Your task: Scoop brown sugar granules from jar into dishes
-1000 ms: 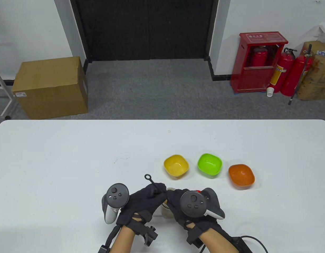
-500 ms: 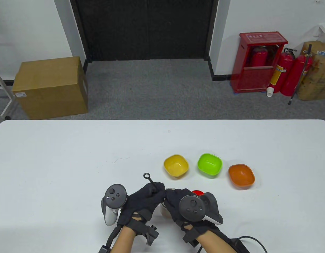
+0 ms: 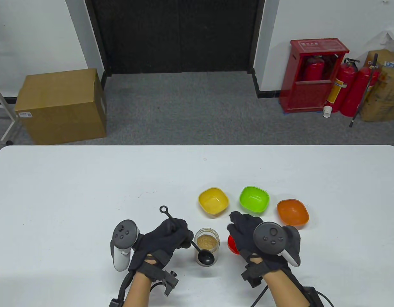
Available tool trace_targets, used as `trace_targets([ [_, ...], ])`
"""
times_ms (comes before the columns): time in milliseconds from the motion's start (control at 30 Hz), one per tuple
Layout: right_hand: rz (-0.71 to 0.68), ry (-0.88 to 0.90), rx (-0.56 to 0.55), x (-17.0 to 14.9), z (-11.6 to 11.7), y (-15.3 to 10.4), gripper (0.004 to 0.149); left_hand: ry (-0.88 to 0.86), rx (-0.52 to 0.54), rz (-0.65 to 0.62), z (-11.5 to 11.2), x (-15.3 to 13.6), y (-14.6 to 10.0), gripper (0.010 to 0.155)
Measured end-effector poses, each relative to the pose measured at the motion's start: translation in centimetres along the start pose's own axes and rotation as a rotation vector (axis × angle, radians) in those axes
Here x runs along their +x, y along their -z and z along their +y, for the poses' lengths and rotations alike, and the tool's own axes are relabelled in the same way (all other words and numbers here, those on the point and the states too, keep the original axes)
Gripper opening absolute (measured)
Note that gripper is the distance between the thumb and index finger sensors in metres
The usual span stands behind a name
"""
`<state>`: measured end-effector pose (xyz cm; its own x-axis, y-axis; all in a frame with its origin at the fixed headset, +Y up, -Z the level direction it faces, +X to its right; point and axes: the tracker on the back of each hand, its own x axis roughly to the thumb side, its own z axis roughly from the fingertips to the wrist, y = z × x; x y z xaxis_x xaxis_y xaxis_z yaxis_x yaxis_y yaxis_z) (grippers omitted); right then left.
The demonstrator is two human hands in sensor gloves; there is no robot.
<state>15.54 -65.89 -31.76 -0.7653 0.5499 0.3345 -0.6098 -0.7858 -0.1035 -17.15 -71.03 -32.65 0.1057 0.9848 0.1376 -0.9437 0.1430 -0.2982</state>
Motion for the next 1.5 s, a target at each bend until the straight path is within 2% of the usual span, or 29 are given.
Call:
trace_targets([
  [267, 0.194, -0.023, -0.101, -6.1, -2.9, -0.3, 0.052, -0.077, 0.1, 0.02, 2.8, -1.0, -0.9, 0.047],
  [500, 0.399, -0.041, -0.168, -10.4, -4.2, 0.0, 0.057, -0.063, 0.174, 0.049, 4.1, -1.6, -1.3, 0.048],
  [800, 0.696, -0.105, -0.144, -15.8, -3.4, 0.0, 0.068, -0.062, 0.249, 0.079, 4.9, -2.1, -1.8, 0.046],
  [1033, 0.861, -0.141, -0.106, -18.7, -2.2, 0.0, 0.071, -0.082, 0.277, 0.077, 5.2, -2.4, -2.1, 0.04],
  [1333, 0.969, -0.129, -0.1, -21.0, -1.5, 0.0, 0.069, -0.091, 0.29, 0.083, 5.2, -2.4, -2.2, 0.04],
  [1500, 1.003, -0.079, -0.08, -21.6, -1.4, 0.0, 0.06, -0.064, 0.301, 0.093, 5.1, -2.5, -2.2, 0.041],
])
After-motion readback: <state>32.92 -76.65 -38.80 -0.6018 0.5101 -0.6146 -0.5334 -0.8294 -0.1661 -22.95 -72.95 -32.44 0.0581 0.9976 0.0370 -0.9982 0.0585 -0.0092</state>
